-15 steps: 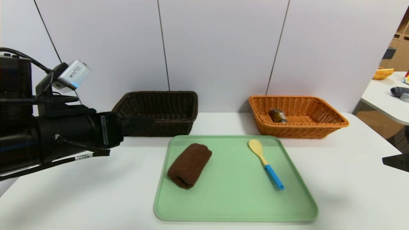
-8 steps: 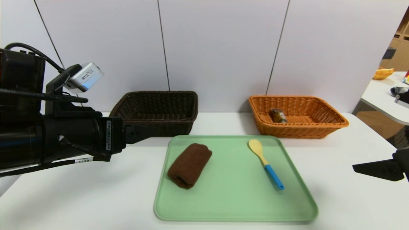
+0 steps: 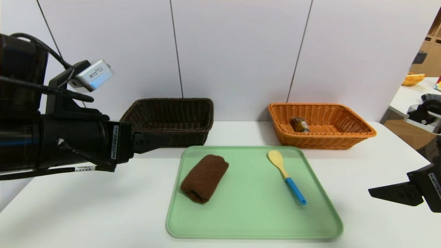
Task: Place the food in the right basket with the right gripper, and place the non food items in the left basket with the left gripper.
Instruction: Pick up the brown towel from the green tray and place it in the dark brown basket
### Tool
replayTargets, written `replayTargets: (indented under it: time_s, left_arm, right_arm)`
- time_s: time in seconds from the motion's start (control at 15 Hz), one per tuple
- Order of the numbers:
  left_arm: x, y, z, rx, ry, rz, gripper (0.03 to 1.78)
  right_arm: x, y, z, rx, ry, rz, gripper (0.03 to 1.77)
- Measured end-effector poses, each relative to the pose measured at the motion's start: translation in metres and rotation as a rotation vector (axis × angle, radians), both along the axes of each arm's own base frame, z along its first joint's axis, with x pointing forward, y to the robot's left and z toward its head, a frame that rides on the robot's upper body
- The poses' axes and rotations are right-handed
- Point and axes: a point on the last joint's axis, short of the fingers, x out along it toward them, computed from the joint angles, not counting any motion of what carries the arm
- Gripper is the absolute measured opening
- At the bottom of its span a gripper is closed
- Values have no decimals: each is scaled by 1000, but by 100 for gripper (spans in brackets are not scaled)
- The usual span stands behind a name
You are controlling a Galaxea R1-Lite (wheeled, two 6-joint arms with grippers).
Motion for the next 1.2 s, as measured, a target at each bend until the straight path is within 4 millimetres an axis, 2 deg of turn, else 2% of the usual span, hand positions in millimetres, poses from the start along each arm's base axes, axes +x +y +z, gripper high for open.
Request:
replayTargets:
  time_s: [0.2,0.67,1.2]
  left_arm:
    - [4,-18,5,55,83,-65,169]
    - [29,-78,-24,255,300,-161,169]
    - [58,-123,-49,401,374,-178,169]
  right_arm:
    - [-5,-2,-1,3,-3,-4,169]
    - [-14,-7,3,14,-31,-20,169]
    - [-23,-10,5,20,-54,-29,169]
